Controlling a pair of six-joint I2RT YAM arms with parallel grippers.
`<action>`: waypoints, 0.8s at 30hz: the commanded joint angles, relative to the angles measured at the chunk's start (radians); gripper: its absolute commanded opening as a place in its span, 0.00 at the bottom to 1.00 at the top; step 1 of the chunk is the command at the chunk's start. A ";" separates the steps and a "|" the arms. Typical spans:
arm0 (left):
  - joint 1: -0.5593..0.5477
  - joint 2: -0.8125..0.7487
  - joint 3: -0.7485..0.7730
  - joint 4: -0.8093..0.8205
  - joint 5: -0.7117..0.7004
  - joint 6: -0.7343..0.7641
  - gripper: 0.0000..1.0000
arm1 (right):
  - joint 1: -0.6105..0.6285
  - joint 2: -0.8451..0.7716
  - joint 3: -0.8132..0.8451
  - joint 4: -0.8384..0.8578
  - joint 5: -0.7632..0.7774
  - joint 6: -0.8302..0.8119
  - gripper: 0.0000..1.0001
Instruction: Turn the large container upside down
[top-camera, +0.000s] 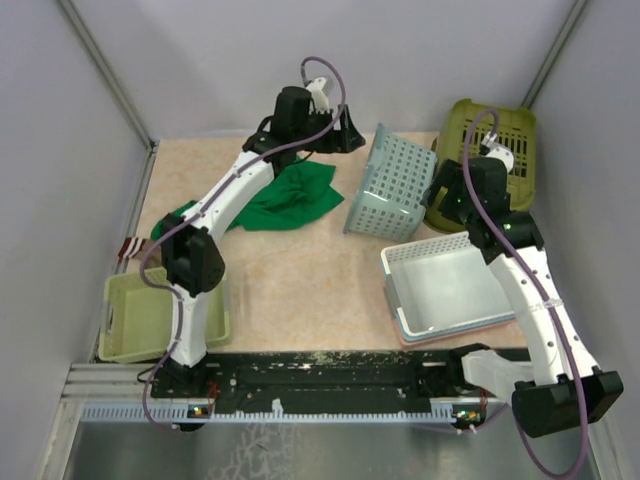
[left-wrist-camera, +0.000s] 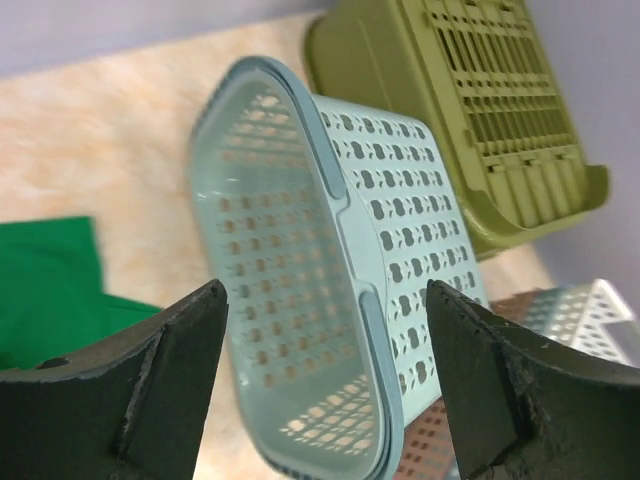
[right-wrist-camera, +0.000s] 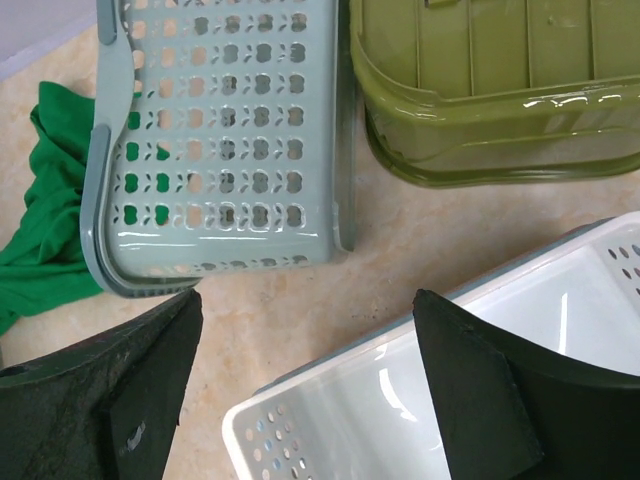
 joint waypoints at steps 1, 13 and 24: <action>-0.121 -0.107 0.033 -0.164 -0.345 0.338 0.86 | -0.005 -0.008 0.002 0.084 0.025 0.027 0.86; -0.260 -0.084 -0.039 -0.191 -0.488 0.379 0.86 | -0.006 -0.047 -0.018 0.062 0.062 0.037 0.86; -0.259 -0.092 -0.152 -0.166 -0.464 0.343 0.63 | -0.005 -0.078 -0.031 0.047 0.105 0.010 0.86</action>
